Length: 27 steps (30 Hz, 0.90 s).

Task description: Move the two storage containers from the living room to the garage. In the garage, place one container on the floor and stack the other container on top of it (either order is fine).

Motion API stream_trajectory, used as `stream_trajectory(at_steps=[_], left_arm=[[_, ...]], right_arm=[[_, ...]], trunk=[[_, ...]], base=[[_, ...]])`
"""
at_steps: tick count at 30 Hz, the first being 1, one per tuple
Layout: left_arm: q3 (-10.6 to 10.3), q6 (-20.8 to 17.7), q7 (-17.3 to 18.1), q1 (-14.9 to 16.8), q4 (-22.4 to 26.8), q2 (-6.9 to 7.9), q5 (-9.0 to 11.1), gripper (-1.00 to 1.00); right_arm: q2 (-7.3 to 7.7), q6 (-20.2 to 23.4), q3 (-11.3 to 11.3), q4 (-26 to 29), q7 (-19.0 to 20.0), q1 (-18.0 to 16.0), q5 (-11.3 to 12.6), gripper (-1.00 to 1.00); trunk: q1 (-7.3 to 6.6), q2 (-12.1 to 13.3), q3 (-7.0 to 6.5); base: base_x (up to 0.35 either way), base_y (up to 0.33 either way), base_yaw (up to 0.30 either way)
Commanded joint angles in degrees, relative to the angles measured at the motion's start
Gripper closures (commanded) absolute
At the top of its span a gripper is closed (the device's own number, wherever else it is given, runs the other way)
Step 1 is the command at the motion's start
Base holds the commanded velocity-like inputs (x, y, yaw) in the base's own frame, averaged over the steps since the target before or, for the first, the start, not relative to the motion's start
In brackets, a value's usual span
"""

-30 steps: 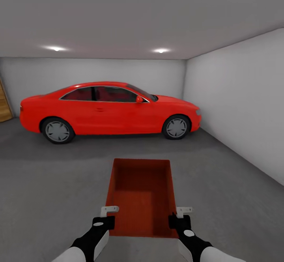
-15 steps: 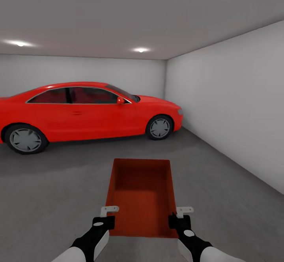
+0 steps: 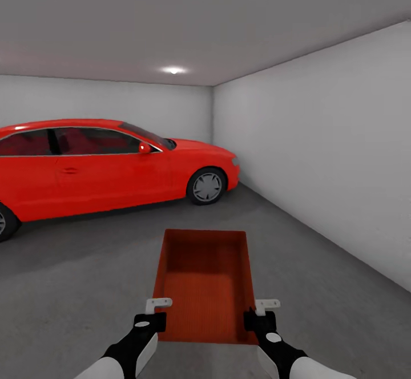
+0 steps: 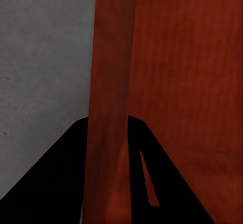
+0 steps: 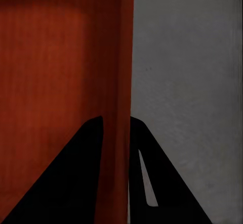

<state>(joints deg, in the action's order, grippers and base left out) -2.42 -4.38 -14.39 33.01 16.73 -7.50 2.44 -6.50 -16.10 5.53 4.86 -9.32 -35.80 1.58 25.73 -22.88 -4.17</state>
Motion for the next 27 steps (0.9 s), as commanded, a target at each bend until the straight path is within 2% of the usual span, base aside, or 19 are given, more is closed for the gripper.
stream_trajectory(at_steps=[1, 10, 23, 27], left_arm=[[0.9, -0.5, -0.8, -0.1, 0.1, -0.01, -0.3, 1.00], [0.9, -0.5, -0.8, -0.1, 0.1, -0.06, -0.3, 1.00], [0.9, -0.5, -0.7, -0.1, 0.1, -0.06, -0.3, 1.00], [0.9, -0.5, -0.7, -0.1, 0.1, -0.06, -0.3, 1.00]], right_arm=[[-0.09, 0.0, -2.1, 0.2, -0.4, -0.1, -0.6, 1.00], [-0.09, 0.0, -2.1, 0.2, -0.4, -0.1, -0.6, 1.00], [-0.09, 0.0, -2.1, 0.2, -0.4, -0.1, -0.6, 1.00], [-0.09, 0.0, -2.1, 0.2, -0.4, -0.1, -0.6, 1.00]], trunk=[[0.05, 0.0, 0.02], [0.05, 0.0, 0.02], [0.05, 0.0, 0.02], [0.05, 0.0, 0.02]], base=[[0.323, 0.000, -0.290], [0.323, 0.030, -0.290], [0.318, 0.176, -0.289], [0.316, 0.186, -0.124]])
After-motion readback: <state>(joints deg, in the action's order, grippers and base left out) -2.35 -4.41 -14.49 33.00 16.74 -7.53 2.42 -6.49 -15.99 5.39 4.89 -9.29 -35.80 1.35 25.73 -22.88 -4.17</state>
